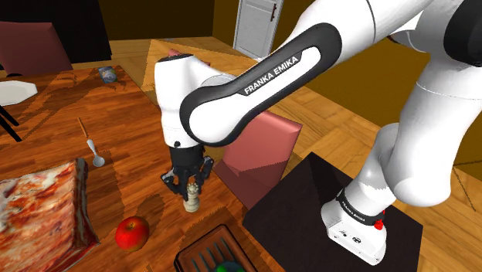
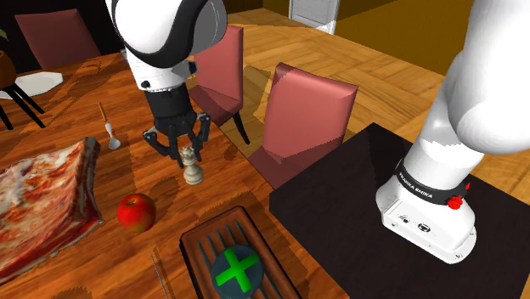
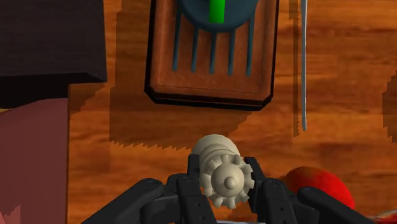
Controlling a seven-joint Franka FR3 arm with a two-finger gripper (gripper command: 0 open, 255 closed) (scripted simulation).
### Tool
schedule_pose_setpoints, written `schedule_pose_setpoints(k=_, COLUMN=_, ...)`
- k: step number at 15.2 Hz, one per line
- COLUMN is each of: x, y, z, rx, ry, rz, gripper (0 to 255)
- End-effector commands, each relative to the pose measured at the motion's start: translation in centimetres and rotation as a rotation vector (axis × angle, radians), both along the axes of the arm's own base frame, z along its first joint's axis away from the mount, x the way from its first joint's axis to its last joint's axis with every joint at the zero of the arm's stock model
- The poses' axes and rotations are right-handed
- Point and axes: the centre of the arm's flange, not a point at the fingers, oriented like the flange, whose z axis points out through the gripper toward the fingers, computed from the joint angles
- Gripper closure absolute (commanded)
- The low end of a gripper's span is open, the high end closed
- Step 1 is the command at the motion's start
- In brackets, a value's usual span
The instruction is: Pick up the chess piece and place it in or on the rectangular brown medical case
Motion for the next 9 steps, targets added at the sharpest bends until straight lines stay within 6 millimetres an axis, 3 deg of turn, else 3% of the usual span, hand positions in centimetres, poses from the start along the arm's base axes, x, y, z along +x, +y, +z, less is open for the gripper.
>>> schedule_pose_setpoints(k=1, x=-2.4, y=0.2, z=0.2, rx=0.000, ry=0.000, rz=-0.001, gripper=255)
schedule_pose_setpoints(k=9, x=-12.9, y=1.6, z=0.6, rx=0.000, ry=0.000, rz=-0.001, gripper=255)
